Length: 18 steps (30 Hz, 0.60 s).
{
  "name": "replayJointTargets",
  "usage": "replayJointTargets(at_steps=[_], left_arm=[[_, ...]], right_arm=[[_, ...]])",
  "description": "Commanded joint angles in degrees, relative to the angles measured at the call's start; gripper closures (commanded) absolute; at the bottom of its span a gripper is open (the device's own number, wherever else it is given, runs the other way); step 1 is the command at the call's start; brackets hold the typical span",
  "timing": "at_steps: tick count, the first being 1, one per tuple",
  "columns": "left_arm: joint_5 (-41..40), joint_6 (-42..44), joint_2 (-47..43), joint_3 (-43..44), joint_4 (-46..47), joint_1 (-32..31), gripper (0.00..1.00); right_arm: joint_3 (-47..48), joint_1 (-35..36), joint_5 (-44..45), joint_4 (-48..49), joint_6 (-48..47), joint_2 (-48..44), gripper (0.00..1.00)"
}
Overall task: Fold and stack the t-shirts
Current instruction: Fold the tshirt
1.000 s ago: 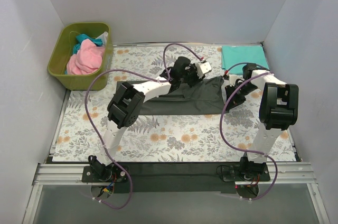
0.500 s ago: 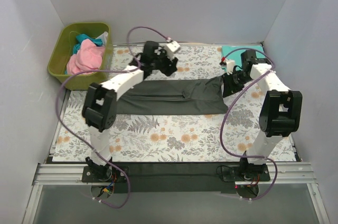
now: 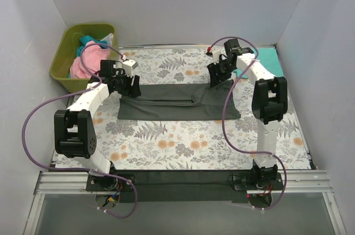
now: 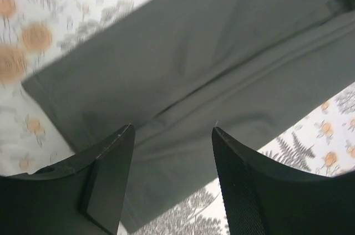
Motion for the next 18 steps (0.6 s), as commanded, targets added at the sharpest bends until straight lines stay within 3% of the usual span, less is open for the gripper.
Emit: replayJointTargets(at_steps=[1, 18], left_arm=[[0.2, 2.1, -1.3, -1.0, -3.3, 2.0, 0.45], [-4.0, 3.1, 7.0, 0.1, -2.6, 2.8, 0.44]], right_arm=[[3.3, 0.9, 2.7, 0.8, 2.1, 3.1, 0.54], [0.1, 1.1, 5.2, 2.6, 1.1, 6.2, 0.62]])
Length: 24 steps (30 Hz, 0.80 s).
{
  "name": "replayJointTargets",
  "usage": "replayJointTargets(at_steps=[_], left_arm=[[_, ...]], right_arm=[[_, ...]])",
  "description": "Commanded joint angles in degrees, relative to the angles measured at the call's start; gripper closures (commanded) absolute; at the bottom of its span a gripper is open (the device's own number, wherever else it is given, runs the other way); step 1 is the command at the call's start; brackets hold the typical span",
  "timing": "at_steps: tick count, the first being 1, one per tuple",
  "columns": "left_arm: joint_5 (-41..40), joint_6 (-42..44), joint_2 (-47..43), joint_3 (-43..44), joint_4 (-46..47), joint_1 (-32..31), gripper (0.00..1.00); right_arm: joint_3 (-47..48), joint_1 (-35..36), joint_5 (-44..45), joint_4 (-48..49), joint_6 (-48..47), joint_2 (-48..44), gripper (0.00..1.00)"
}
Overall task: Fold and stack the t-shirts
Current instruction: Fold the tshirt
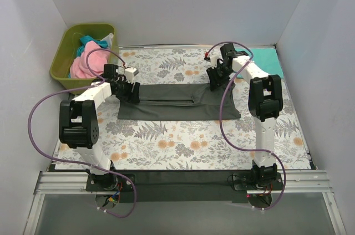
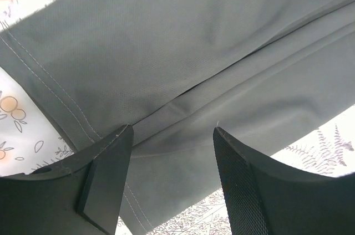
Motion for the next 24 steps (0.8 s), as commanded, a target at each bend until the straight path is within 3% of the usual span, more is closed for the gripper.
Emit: replayJointTargets(at_steps=[1, 3, 4, 7, 11, 17, 20, 24], left_arm=[[-1.6, 0.6, 0.2, 1.7, 0.0, 0.5, 0.44], [-1.8, 1.0, 0.3, 1.9, 0.0, 0.8, 0.44], [-2.2, 1.2, 0.3, 1.9, 0.0, 0.8, 0.44], [-2.5, 2.1, 0.4, 2.0, 0.3, 1.0, 0.48], [-2.3, 2.7, 0.9, 3.2, 0.5, 1.7, 0.62], [-1.4, 3.5, 1.8, 4.0, 1.0, 2.0, 0.94], [-1.9, 3.4, 3.3, 4.0, 2.1, 2.1, 0.99], [-2.4, 2.9, 4.6, 4.9, 3.1, 2.1, 1.00]], right_arm=[[-0.7, 0.0, 1.4, 1.0, -0.4, 0.6, 0.61], [-1.2, 0.0, 1.3, 1.0, -0.7, 0.4, 0.67], [-1.5, -0.1, 1.1, 1.2, -0.8, 0.3, 0.81], [-1.9, 0.0, 0.9, 1.2, -0.6, -1.0, 0.99], [-3.3, -0.4, 0.7, 1.1, -0.6, -4.8, 0.99], [-5.5, -1.8, 0.7, 1.6, -0.8, -9.1, 0.99], [-4.7, -2.1, 0.1, 2.2, -0.6, -8.2, 0.99], [-1.4, -2.1, -1.2, 2.7, -0.2, -5.8, 0.99]])
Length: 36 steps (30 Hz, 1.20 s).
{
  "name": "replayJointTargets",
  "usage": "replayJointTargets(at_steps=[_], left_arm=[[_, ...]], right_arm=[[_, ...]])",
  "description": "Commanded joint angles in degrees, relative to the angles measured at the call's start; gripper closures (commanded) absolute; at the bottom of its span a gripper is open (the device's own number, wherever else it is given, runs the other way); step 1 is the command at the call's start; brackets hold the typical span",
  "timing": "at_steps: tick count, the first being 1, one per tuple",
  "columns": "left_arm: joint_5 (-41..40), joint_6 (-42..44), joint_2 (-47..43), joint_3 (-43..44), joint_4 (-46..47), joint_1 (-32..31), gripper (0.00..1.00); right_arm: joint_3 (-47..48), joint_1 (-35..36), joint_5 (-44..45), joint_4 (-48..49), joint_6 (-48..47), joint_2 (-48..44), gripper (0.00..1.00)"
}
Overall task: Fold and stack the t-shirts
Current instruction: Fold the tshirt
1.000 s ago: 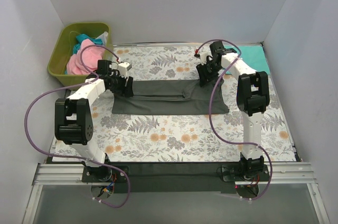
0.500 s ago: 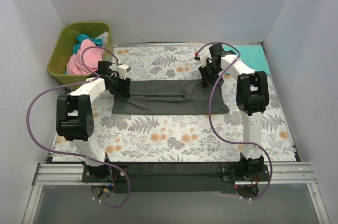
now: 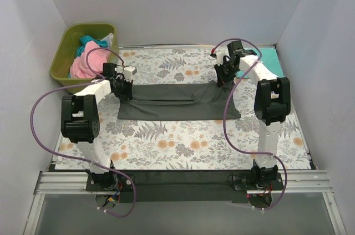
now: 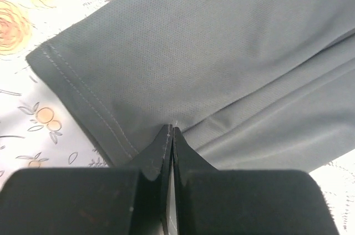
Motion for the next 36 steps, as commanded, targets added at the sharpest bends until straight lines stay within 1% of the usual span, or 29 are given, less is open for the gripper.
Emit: replayJointTargets(at_steps=[1, 6, 11, 16, 21, 27, 28, 32, 36], left_arm=[[-0.2, 0.3, 0.4, 2.5, 1.5, 0.4, 1.00], [-0.5, 0.1, 1.6, 4.4, 1.6, 0.4, 1.00], [-0.6, 0.2, 2.1, 5.0, 1.5, 0.4, 0.99], [-0.8, 0.5, 1.9, 4.6, 1.3, 0.4, 0.98], [-0.6, 0.6, 0.5, 4.0, 1.3, 0.4, 0.98], [1.3, 0.4, -2.4, 2.7, 1.3, 0.4, 0.98], [1.3, 0.4, -2.7, 2.6, 1.3, 0.4, 0.98], [1.5, 0.8, -3.8, 2.1, 1.1, 0.4, 0.98], [2.4, 0.9, -4.5, 2.1, 1.1, 0.4, 0.98]], right_arm=[[4.0, 0.1, -1.1, 1.3, 0.1, 1.7, 0.99], [5.1, 0.0, 2.8, 2.0, -0.7, 3.3, 0.99], [2.4, 0.4, 2.9, 1.1, -2.4, 3.4, 0.99], [-1.3, 0.4, 3.5, 0.4, -3.8, 1.5, 0.99], [-1.5, 0.3, 1.8, -0.4, -2.4, -1.1, 0.99], [-0.8, -0.1, -2.9, -3.4, -0.5, -3.8, 0.99], [-0.9, -0.1, -3.8, -3.8, -0.4, -4.5, 0.97], [-0.8, -0.2, -4.9, -6.9, 0.9, -4.8, 0.97], [-2.0, -0.4, -5.1, -8.0, 1.0, -4.7, 0.98]])
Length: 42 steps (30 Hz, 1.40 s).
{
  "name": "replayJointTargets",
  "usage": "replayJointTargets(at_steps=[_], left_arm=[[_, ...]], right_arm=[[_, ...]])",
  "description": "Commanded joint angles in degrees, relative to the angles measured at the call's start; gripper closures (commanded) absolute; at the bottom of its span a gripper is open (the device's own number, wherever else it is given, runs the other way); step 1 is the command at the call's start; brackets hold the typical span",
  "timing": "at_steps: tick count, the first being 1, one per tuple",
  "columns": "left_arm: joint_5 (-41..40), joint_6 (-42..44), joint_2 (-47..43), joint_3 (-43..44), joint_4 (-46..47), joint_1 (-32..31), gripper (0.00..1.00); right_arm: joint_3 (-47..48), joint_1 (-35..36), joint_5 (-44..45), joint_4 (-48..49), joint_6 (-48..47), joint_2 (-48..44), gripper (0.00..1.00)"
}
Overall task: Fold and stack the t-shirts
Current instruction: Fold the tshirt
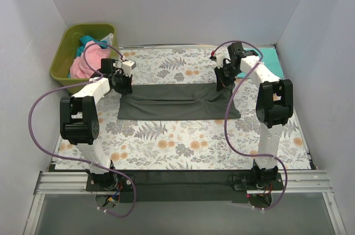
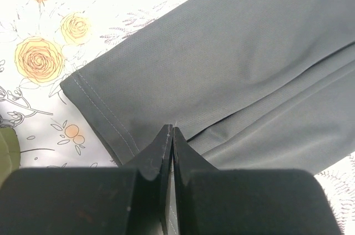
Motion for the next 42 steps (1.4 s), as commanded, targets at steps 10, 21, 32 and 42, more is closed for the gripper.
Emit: replayJointTargets(at_steps=[10, 21, 32, 42], left_arm=[[10.9, -1.1, -3.3, 2.4, -0.2, 0.4, 0.80], [9.3, -1.6, -5.6, 0.3, 0.1, 0.4, 0.80], [9.3, -2.1, -4.8, 0.0, -0.6, 0.3, 0.71], [5.3, -1.5, 0.3, 0.4, -0.7, 0.4, 0.72]], right_arm=[[3.3, -0.7, -2.9, -2.8, -1.3, -0.3, 0.94], [-5.0, 1.9, -10.3, -3.4, -10.8, -6.3, 0.94], [-9.0, 3.8, -7.4, -5.6, -15.5, -7.2, 0.56], [-5.0, 1.2, -9.1, -3.2, -7.9, -1.2, 0.64]])
